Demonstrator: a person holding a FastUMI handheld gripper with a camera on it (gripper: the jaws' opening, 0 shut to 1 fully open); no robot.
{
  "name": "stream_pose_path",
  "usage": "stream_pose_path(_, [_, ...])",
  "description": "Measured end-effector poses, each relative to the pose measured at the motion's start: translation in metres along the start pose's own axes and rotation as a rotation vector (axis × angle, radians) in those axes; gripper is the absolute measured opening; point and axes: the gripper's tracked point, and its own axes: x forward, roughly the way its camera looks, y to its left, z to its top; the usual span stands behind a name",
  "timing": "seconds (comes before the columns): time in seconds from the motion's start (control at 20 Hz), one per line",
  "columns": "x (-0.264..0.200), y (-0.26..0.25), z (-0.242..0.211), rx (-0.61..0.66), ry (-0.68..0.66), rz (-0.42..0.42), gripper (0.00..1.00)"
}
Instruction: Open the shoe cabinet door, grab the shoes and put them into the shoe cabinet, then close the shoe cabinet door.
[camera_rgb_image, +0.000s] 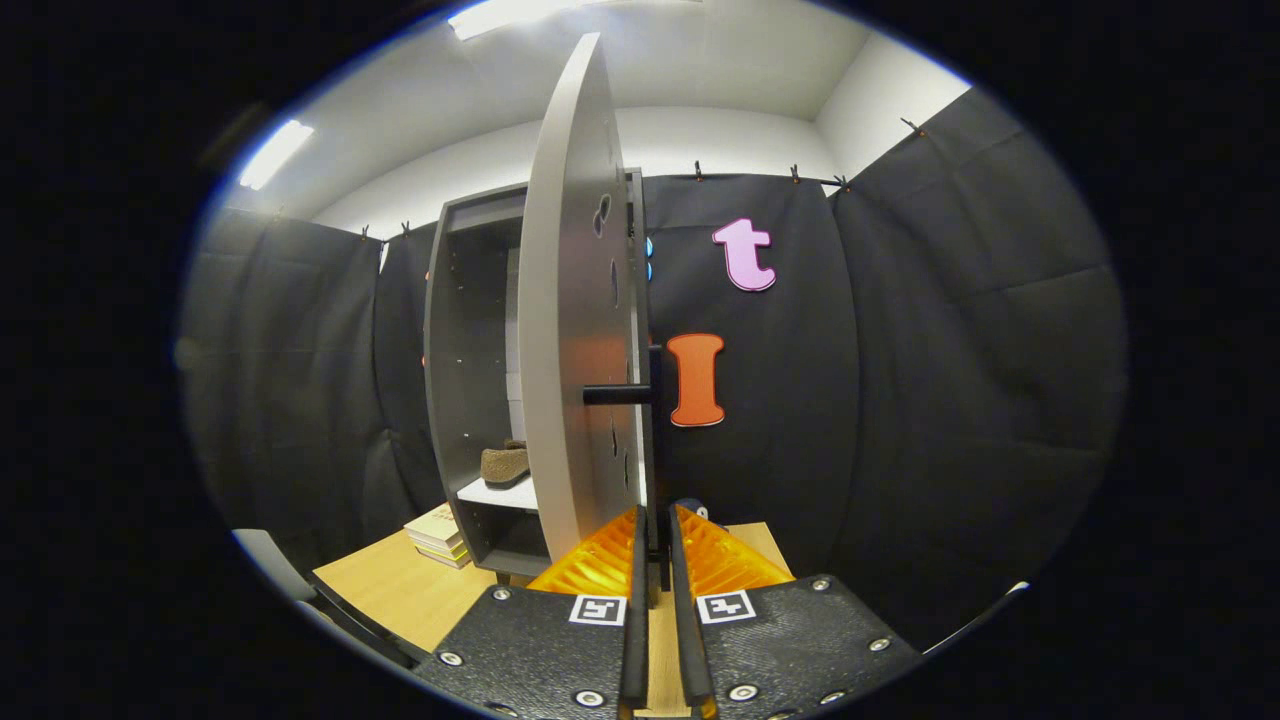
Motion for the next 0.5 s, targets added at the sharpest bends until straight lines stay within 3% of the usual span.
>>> stream_pose_path(0.5, [-0.036,0.029,0.017,0.026,-0.03,-0.071,0.12])
